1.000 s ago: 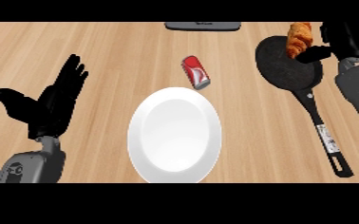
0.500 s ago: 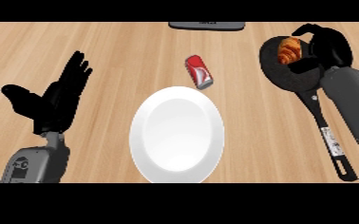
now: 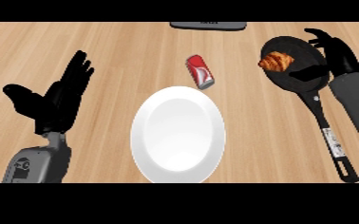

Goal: Pick the croissant from the plate and place it in the pan

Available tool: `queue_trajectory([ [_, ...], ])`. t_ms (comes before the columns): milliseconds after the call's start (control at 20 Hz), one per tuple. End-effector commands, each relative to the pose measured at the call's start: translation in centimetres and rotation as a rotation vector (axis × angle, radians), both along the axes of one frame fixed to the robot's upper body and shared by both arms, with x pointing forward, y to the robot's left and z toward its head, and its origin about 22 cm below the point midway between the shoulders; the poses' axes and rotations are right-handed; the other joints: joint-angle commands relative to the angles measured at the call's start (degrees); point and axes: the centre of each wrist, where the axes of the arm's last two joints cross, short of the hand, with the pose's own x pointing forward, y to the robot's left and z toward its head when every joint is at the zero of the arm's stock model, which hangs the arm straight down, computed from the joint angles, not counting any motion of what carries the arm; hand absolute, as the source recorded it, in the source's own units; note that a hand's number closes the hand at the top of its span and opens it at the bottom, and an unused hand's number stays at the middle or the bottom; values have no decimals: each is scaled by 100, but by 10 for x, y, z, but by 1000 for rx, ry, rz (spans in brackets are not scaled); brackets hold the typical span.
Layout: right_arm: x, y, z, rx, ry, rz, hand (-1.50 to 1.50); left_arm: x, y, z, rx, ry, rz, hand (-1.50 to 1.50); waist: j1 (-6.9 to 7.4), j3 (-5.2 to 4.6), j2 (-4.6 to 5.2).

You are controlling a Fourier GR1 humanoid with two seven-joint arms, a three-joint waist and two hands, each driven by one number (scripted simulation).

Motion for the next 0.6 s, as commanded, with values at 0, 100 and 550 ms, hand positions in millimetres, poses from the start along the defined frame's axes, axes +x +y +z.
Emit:
queue_trajectory([
  [0, -10, -18, -4, 153, -120, 20, -150, 3, 8, -7, 5, 9, 28, 0, -131, 0, -16],
  [100, -7, -28, 12, 247, -182, -22, -150, -3, 3, -11, -3, -4, 6, 0, -12, 9, 29],
  [550, -63, -124, 32, 620, -291, 3, -150, -14, 27, -2, -7, 19, 45, 0, -186, -4, -79],
])
